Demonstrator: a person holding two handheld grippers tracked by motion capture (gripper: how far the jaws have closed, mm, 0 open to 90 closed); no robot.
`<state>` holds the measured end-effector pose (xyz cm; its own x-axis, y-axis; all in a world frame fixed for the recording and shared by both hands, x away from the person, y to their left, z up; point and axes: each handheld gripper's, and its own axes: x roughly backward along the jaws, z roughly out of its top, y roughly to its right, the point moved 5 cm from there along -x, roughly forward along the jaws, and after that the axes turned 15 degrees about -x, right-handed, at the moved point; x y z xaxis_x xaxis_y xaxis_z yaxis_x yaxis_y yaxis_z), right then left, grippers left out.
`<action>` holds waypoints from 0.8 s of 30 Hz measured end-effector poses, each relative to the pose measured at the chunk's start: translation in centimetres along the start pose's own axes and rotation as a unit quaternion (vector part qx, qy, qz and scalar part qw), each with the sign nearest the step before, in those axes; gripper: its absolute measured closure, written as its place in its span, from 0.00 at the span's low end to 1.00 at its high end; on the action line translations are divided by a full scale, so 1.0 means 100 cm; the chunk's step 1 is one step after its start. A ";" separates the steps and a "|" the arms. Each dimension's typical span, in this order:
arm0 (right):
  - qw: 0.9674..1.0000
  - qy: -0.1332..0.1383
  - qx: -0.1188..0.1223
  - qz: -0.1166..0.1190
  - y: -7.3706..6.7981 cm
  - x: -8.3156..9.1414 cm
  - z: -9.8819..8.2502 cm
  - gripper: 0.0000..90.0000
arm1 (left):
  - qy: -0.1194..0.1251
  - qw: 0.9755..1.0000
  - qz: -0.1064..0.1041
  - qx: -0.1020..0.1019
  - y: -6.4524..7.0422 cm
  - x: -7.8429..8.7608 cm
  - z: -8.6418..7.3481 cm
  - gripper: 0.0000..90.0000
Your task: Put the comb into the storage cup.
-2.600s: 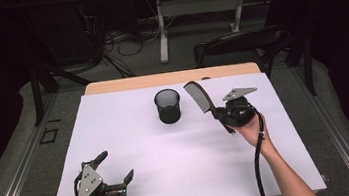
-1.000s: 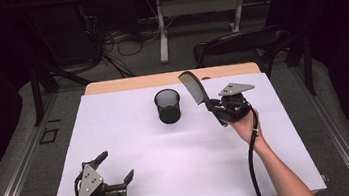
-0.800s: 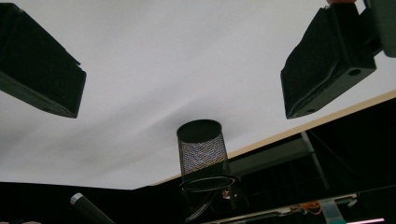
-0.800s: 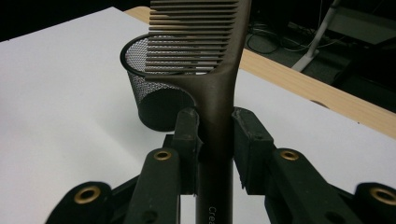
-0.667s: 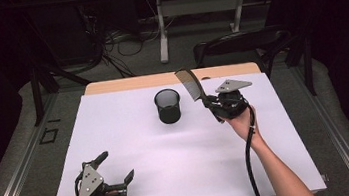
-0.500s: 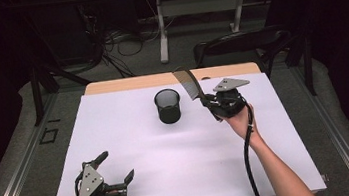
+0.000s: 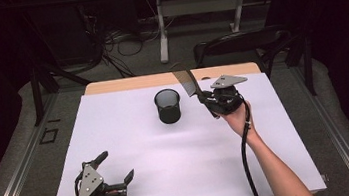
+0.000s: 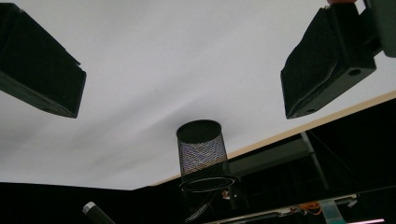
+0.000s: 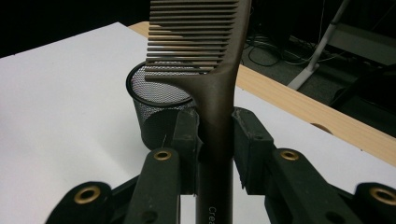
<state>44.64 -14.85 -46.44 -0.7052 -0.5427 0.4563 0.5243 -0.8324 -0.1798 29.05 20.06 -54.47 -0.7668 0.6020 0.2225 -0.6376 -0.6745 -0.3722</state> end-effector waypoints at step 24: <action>1.000 0.023 -0.008 0.013 -0.006 -0.008 0.017 0.81 | 0.000 1.000 0.000 0.001 0.000 0.000 0.000 0.00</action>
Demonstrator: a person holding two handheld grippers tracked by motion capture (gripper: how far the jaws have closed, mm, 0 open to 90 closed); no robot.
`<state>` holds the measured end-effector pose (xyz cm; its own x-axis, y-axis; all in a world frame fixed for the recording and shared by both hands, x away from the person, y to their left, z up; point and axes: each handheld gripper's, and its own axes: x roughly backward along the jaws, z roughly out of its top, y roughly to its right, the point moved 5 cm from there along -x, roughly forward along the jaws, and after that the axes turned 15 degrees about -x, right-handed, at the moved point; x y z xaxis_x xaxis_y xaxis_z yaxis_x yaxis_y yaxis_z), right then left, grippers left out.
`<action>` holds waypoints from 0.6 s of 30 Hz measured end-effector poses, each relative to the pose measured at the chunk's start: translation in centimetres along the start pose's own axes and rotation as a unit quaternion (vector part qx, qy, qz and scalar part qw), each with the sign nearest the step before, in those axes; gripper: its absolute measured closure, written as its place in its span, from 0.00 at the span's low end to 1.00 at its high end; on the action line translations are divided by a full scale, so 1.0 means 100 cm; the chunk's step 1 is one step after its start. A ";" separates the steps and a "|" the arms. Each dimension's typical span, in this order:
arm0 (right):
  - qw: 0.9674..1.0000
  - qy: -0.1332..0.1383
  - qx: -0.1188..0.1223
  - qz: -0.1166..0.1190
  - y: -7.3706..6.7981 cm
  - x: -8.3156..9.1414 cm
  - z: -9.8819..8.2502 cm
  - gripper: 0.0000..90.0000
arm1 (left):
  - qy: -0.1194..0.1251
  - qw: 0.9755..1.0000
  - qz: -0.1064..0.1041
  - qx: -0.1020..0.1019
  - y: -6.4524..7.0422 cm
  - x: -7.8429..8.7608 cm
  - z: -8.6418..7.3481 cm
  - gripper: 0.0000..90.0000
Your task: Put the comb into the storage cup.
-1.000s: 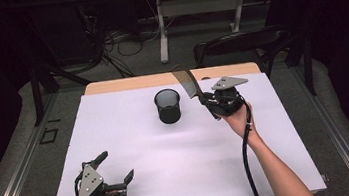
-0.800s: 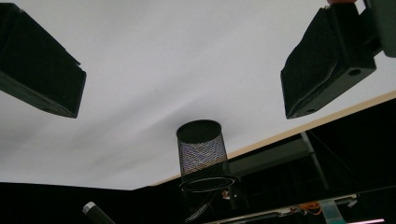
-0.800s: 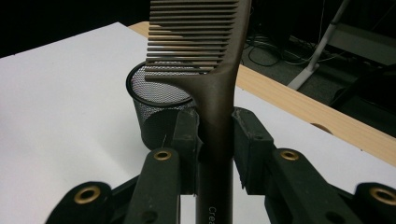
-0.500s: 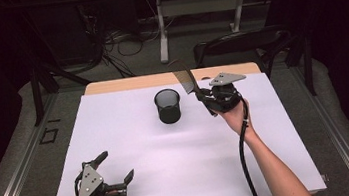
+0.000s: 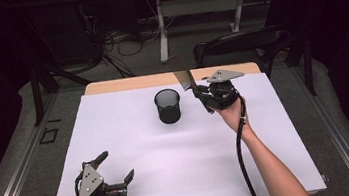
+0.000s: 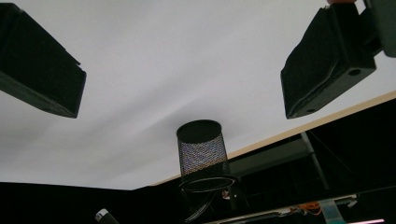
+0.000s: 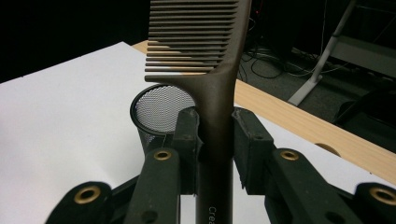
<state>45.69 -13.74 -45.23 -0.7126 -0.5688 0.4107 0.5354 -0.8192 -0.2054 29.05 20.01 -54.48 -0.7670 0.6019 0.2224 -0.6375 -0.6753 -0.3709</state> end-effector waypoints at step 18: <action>1.000 0.008 0.004 0.009 -0.009 -0.006 0.011 0.81 | 0.001 1.000 0.001 -0.002 0.000 0.001 0.000 0.00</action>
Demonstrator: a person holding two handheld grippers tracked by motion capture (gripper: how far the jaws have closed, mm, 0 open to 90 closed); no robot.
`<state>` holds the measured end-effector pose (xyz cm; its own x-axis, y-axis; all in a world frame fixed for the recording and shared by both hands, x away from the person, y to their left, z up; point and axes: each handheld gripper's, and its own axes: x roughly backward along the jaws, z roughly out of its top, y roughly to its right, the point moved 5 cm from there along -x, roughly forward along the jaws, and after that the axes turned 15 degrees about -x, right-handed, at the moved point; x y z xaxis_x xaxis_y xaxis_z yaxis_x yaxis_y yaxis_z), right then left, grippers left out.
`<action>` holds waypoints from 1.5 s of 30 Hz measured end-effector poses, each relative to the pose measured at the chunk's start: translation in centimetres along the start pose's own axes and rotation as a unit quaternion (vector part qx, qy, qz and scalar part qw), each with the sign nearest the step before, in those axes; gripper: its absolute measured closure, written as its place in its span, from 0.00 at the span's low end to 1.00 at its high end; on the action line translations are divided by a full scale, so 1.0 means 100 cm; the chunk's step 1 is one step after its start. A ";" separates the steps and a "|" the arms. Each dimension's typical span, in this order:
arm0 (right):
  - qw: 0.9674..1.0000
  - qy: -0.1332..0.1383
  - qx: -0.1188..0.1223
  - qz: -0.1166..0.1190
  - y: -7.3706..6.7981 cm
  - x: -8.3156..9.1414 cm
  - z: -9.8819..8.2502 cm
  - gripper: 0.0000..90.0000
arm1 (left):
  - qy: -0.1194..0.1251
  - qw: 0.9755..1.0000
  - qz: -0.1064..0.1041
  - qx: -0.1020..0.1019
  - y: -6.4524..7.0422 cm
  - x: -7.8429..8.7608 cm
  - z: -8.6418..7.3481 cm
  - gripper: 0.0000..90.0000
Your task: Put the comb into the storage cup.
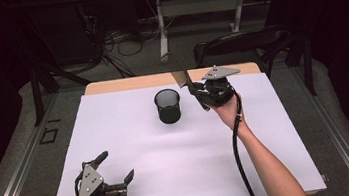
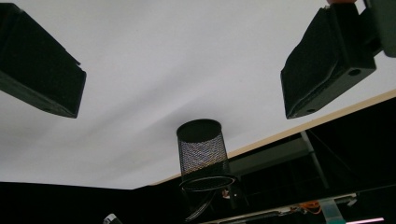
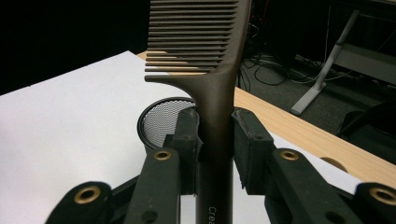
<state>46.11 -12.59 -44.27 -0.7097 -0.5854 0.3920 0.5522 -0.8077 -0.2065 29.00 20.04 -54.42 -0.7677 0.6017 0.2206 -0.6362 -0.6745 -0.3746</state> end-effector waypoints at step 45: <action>1.000 0.021 0.002 0.018 -0.016 -0.022 0.016 0.81 | 0.001 1.000 -0.001 0.001 0.000 0.000 0.000 0.00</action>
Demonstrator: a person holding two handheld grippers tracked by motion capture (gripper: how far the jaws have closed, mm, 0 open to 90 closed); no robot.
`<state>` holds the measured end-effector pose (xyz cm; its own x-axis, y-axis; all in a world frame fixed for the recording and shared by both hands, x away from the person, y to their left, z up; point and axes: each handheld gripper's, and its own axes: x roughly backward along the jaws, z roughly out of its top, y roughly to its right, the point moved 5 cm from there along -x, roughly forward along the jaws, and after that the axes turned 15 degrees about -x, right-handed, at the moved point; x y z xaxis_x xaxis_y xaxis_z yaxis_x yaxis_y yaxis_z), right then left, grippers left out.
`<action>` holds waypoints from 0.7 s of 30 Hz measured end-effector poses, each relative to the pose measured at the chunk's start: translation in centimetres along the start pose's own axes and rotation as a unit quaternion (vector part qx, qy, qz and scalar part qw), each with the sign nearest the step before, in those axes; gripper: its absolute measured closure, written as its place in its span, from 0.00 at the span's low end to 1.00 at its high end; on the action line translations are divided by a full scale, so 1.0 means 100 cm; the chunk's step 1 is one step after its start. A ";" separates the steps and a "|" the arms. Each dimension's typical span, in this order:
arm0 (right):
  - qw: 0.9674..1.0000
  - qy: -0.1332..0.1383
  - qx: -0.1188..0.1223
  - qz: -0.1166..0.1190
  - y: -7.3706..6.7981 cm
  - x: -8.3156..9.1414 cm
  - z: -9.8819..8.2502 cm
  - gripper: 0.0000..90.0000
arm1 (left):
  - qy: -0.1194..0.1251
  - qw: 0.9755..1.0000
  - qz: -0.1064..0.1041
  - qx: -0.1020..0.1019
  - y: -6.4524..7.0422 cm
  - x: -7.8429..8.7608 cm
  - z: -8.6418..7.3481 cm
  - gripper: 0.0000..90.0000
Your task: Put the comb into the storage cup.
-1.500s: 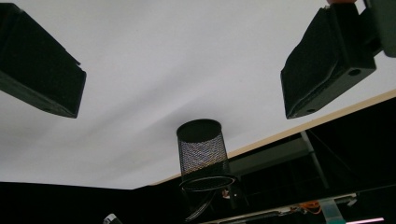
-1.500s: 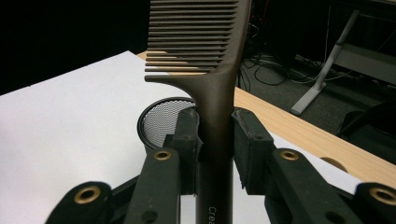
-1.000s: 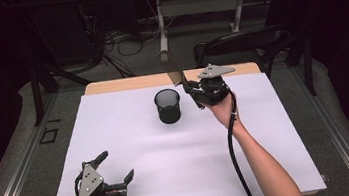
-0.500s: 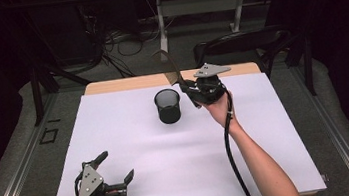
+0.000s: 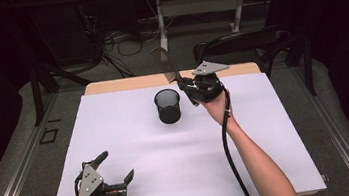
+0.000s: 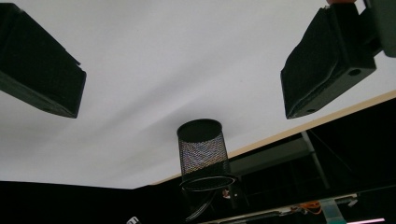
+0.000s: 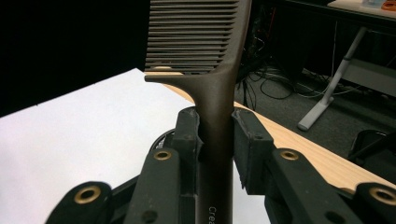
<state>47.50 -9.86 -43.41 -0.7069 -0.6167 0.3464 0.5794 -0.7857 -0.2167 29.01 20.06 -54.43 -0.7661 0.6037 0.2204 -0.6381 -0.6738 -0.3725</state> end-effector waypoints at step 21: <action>1.000 0.014 -0.007 0.011 -0.006 -0.012 0.005 0.81 | 0.001 1.000 -0.002 -0.001 0.001 0.000 0.001 0.00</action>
<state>48.21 -8.64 -43.23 -0.7057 -0.6345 0.3154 0.5889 -0.7727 -0.2368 28.94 20.00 -54.40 -0.7639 0.6066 0.2202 -0.6404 -0.6707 -0.3741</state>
